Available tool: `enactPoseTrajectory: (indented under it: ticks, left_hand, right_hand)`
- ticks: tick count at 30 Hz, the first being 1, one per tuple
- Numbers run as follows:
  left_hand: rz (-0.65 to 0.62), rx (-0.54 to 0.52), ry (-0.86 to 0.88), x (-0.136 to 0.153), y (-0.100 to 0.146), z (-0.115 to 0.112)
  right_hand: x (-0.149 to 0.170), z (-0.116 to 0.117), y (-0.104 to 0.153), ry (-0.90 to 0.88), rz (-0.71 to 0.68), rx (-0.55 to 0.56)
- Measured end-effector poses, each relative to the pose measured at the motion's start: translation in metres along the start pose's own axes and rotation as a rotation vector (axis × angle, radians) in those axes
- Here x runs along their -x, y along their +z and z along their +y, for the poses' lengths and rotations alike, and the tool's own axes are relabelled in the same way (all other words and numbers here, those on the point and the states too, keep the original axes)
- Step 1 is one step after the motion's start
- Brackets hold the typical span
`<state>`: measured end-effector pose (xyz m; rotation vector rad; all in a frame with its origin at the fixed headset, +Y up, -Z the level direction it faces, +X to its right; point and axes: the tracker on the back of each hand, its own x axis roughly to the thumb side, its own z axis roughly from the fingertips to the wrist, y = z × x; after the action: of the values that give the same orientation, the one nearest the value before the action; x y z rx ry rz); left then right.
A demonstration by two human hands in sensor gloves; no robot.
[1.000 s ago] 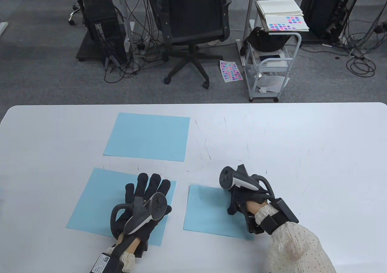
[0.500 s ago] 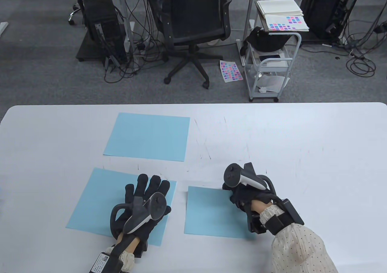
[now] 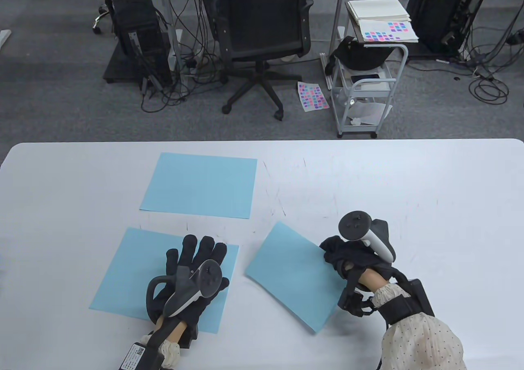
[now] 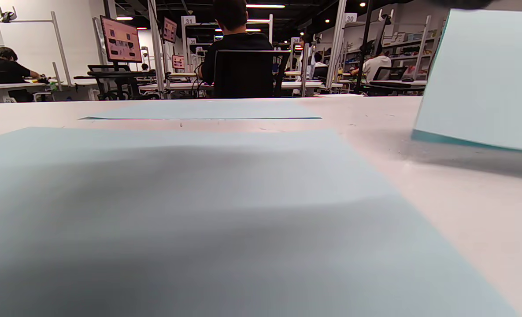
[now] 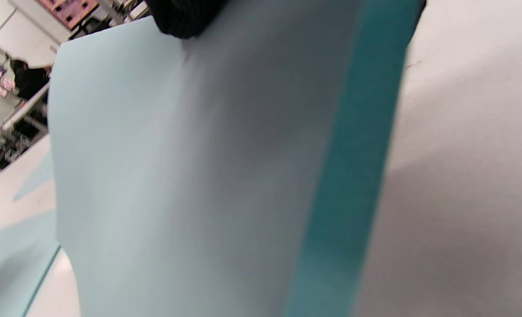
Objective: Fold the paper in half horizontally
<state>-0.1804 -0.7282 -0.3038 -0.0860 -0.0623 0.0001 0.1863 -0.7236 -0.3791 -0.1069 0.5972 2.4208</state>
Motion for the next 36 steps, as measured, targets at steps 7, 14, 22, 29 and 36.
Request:
enactPoseTrajectory:
  ticks: [7,14,22,29,36]
  left_hand:
    - [0.007,-0.004,0.001,0.003,0.0,0.0]
    - [0.016,0.008,0.003,0.006,-0.002,-0.002]
    - [0.022,0.002,-0.006,0.006,-0.002,-0.001]
    - [0.028,0.007,-0.011,0.008,-0.002,-0.001]
    - [0.028,0.009,-0.01,0.008,-0.002,0.0]
  right_hand:
    - [0.032,-0.032,0.001,-0.189,0.096,0.208]
    - [0.082,-0.066,-0.004,-0.336,0.263,0.412]
    - [0.134,-0.089,-0.013,-0.299,0.469,0.518]
    - [0.156,-0.096,-0.019,-0.135,0.595,0.577]
    - [0.163,-0.095,-0.019,0.03,0.684,0.564]
